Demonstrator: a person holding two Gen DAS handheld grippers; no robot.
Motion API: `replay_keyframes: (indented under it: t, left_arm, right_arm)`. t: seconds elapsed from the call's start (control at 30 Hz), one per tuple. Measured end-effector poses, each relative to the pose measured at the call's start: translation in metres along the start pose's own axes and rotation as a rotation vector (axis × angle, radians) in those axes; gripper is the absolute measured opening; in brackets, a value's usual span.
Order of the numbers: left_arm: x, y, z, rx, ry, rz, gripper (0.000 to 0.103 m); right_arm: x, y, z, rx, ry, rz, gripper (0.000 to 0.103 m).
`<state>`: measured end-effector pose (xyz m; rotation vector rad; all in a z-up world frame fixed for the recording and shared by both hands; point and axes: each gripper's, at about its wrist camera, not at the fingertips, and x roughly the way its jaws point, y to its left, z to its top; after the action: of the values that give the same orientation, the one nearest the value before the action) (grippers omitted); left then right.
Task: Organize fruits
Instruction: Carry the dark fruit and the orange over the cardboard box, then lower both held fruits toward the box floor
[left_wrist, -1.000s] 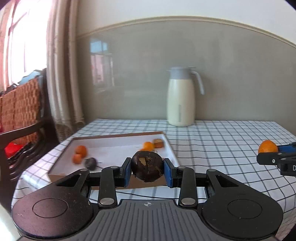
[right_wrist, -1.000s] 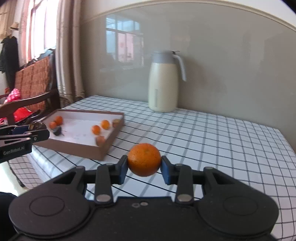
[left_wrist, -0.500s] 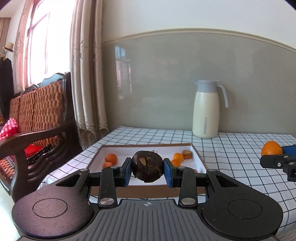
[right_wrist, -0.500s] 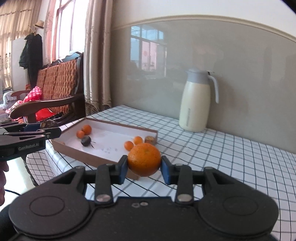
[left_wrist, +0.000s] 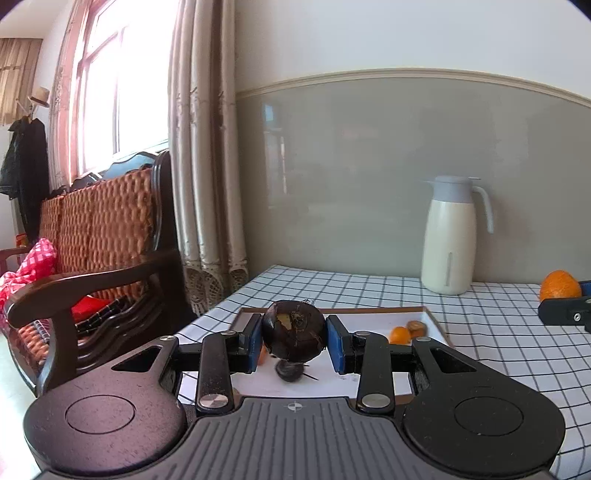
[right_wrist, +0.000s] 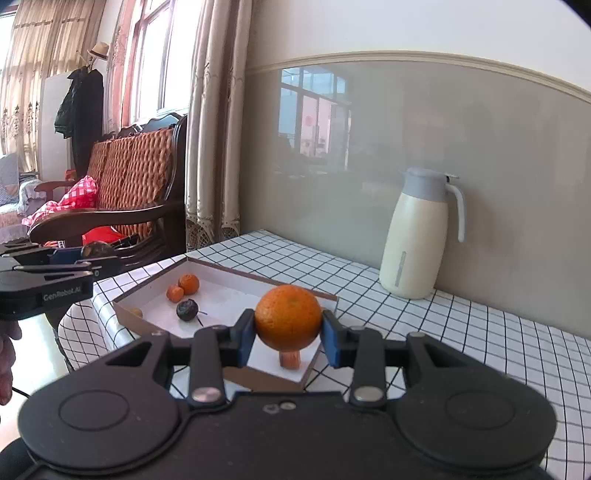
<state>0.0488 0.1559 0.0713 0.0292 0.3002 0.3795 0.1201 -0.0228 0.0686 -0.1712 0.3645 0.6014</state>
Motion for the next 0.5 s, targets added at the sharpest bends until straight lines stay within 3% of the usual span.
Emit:
replay_keyframes:
  t: [0.5]
  left_arm:
    - [0.029, 0.028, -0.001, -0.012, 0.023, 0.059, 0.036]
  right_arm:
    - [0.033, -0.002, 0.016, 0.001, -0.013, 0.006, 0.029]
